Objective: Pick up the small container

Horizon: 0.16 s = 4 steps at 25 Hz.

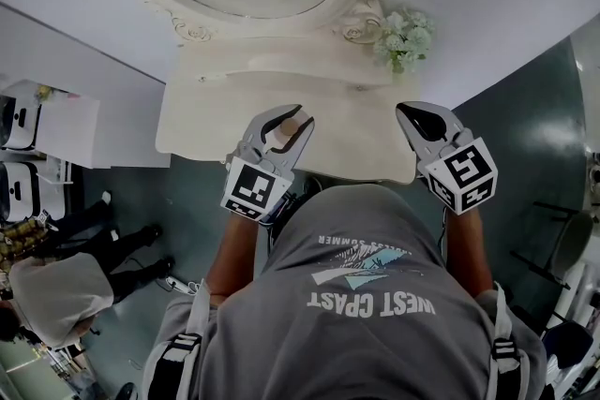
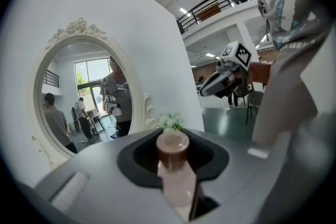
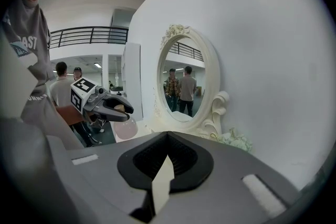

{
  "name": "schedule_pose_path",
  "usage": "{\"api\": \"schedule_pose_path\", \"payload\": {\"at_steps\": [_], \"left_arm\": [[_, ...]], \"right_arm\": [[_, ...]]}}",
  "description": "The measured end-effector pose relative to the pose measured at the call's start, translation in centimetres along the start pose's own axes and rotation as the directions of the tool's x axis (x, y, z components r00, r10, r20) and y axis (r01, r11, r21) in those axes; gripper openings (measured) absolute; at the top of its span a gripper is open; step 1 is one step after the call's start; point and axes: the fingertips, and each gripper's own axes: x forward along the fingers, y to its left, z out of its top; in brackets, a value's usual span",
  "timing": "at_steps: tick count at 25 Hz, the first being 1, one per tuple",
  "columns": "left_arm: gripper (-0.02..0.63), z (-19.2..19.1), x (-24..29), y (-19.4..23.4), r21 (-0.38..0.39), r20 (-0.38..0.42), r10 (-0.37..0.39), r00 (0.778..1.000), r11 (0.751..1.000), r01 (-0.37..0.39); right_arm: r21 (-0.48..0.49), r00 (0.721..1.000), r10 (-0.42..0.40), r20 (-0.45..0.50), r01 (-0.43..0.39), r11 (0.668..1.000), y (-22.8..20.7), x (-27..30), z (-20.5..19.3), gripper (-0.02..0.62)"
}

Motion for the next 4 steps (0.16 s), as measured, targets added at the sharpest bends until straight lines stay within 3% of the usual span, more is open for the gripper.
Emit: {"api": "schedule_pose_path", "payload": {"at_steps": [4], "left_arm": [[0.103, -0.38, 0.27, 0.21, 0.0, -0.006, -0.003, 1.0, 1.0, 0.003]], "right_arm": [[-0.002, 1.0, 0.002, -0.002, -0.002, 1.0, -0.15, 0.37, 0.04, -0.001]]}}
